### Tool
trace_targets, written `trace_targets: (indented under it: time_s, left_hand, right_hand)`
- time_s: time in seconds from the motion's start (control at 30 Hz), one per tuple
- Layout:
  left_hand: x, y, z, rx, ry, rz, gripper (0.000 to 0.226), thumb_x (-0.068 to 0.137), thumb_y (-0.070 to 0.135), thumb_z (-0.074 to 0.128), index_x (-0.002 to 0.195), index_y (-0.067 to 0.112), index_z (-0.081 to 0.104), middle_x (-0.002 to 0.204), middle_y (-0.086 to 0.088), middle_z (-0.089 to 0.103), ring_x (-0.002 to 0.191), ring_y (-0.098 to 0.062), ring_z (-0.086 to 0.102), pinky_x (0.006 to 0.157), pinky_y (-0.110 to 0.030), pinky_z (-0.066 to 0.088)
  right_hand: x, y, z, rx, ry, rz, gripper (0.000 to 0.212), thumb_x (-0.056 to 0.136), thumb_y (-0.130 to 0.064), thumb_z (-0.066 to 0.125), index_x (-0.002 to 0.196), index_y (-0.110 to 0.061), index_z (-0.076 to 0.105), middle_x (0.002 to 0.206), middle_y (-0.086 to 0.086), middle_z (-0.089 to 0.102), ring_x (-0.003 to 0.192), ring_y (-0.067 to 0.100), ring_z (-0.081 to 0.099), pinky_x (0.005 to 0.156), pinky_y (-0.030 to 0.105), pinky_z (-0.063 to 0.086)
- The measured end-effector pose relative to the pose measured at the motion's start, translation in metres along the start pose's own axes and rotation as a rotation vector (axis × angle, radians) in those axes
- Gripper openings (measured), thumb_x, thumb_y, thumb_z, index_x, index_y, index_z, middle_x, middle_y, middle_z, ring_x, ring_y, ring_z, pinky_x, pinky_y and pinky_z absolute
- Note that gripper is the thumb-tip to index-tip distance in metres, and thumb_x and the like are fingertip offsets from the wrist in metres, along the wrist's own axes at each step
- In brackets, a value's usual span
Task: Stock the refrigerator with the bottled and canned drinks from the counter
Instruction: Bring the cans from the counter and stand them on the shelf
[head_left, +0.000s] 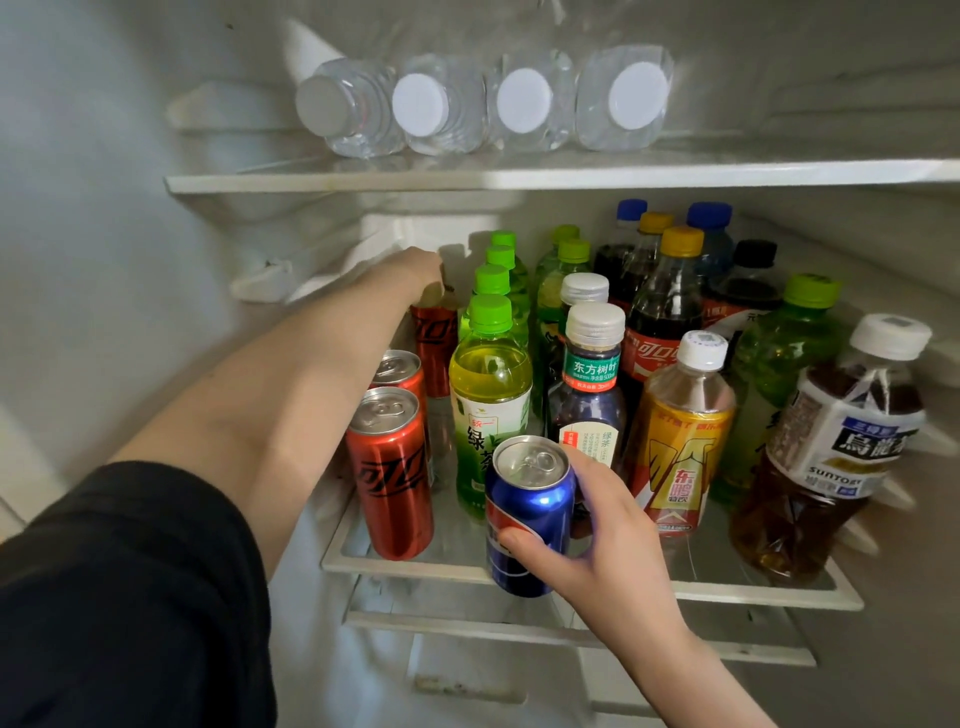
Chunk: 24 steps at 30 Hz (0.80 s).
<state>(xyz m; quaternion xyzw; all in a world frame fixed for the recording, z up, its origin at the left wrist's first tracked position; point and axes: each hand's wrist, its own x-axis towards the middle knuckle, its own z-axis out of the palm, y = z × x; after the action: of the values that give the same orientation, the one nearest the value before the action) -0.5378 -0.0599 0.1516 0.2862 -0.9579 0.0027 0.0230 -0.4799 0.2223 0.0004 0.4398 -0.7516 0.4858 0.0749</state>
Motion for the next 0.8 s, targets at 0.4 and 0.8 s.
trace_targets:
  time_s: [0.4, 0.8]
  left_hand:
    - [-0.037, -0.013, -0.016, -0.453, 0.18, -0.109, 0.045, 0.091, 0.022, 0.055, 0.133, 0.009, 0.047, 0.128, -0.019, 0.054, 0.1, -0.032, 0.06, 0.083, -0.033, 0.049]
    - [-0.11, -0.011, -0.014, -0.329, -0.34, -0.14, 0.05, 0.074, 0.025, 0.079, 0.119, 0.012, 0.059, 0.117, -0.009, 0.056, 0.114, -0.029, 0.055, 0.09, -0.046, 0.053]
  right_hand:
    - [-0.002, 0.004, 0.003, 0.043, 0.035, -0.003, 0.055, 0.064, -0.06, 0.066, 0.114, -0.06, 0.04, 0.11, -0.039, 0.049, 0.108, -0.018, 0.044, 0.085, -0.003, 0.029]
    - [-0.003, 0.004, 0.006, 0.048, 0.043, 0.032, 0.061, 0.064, -0.058, 0.067, 0.117, -0.053, 0.039, 0.11, -0.033, 0.05, 0.104, -0.013, 0.045, 0.084, 0.008, 0.034]
